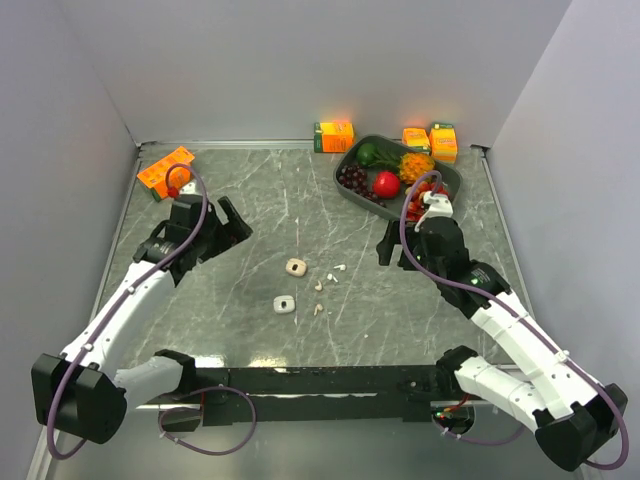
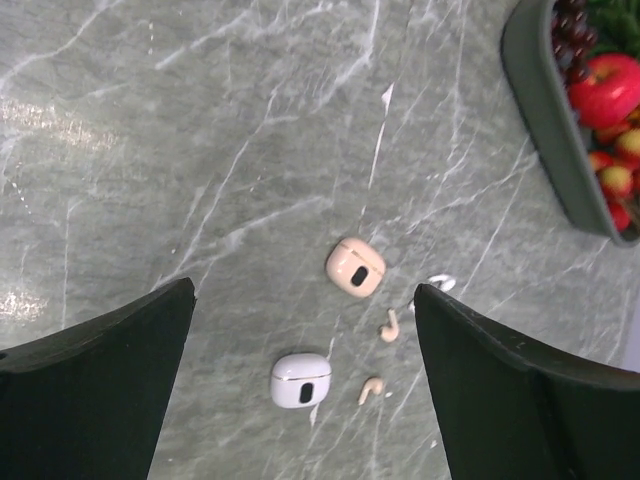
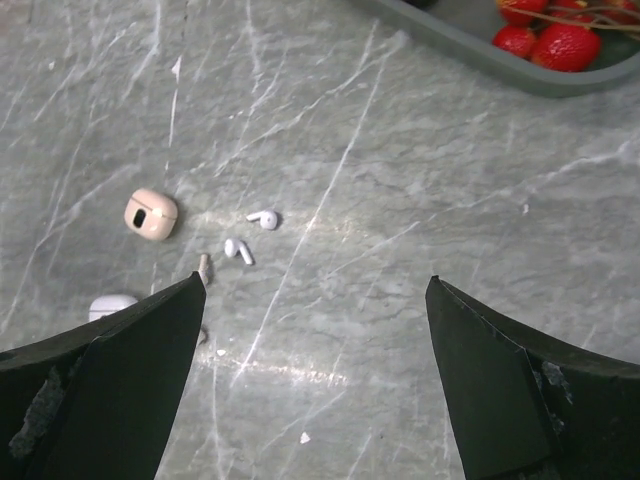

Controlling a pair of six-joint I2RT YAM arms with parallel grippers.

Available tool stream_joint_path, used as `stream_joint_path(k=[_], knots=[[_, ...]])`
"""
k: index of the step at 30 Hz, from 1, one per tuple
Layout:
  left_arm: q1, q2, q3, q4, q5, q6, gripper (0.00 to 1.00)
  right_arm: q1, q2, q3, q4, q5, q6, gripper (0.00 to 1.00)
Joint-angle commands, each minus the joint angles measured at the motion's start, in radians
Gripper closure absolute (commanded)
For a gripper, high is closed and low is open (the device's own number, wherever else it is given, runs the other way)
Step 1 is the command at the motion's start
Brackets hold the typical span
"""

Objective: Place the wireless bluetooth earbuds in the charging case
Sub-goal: Pick up the charging case at the center of the board.

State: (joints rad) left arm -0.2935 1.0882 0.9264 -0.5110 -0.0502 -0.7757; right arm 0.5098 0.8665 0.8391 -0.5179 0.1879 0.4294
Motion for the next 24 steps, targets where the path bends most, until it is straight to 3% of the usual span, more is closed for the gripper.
stream_joint_path(k=[1,7,13,20,24], knots=[[-0.007,-0.019,-0.029,0.022,0.041,0.101,0.04,-0.004,-0.004,-0.003,0.033,-0.074,0.022,0.0],[-0.088,-0.008,0.008,-0.058,-0.016,0.194,0.04,-0.005,-0.015,-0.043,0.13,-0.129,0.087,0.0],[-0.183,0.024,0.048,-0.084,-0.096,0.225,0.04,-0.002,0.04,-0.037,0.118,-0.223,0.025,0.01],[-0.203,-0.033,-0.118,0.081,-0.014,0.204,0.03,0.065,0.045,-0.054,0.082,-0.136,-0.018,0.01],[-0.346,-0.074,-0.192,0.163,-0.054,0.118,0.04,0.163,0.101,-0.015,0.019,-0.013,-0.02,0.01]])
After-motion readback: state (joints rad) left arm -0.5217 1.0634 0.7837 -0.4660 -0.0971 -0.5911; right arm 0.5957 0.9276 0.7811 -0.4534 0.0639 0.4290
